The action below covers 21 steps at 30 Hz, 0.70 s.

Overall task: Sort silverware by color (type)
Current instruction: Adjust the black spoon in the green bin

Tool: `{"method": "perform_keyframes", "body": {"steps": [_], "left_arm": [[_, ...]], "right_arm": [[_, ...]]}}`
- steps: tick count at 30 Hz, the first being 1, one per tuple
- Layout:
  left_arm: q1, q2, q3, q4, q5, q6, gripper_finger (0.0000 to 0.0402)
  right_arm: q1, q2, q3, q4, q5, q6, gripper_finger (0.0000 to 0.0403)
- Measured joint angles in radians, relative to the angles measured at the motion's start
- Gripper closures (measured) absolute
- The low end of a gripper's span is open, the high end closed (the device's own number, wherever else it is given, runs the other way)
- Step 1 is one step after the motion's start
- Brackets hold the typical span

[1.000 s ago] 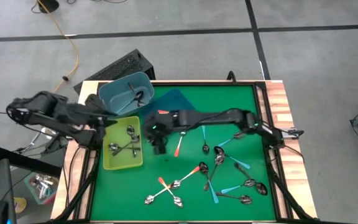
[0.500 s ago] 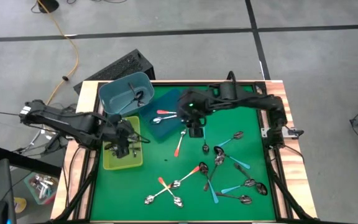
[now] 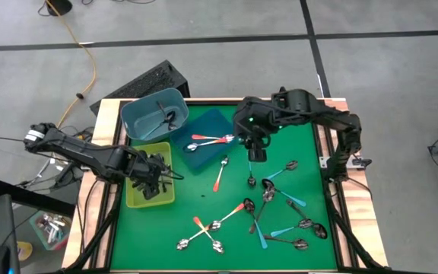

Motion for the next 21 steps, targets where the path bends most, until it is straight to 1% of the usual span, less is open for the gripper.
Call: {"method": "perform_keyframes", "body": {"steps": [4,8,12,17,21], "left_arm": [[0.000,0.000,-0.031,0.014,-0.001,0.032,0.0130],[0.000,0.024,-0.063,0.032,-0.001,0.025,0.0130],[0.000,0.076,-0.070,0.035,-0.003,0.012,0.0130],[0.000,0.144,-0.070,0.039,-0.053,0.049,0.0130],[0.000,0.189,-0.071,0.087,-0.052,0.081,0.0130]], "right_arm": [[-0.004,-0.003,0.000,-0.016,0.000,-0.008,0.0205],[-0.004,-0.003,0.000,-0.018,0.000,-0.019,0.0205],[-0.009,-0.003,0.000,-0.018,0.000,-0.020,0.0205],[-0.009,-0.003,0.000,-0.017,0.000,-0.023,0.0205],[-0.009,-0.003,0.000,-0.017,0.000,-0.022,0.0205]]}}
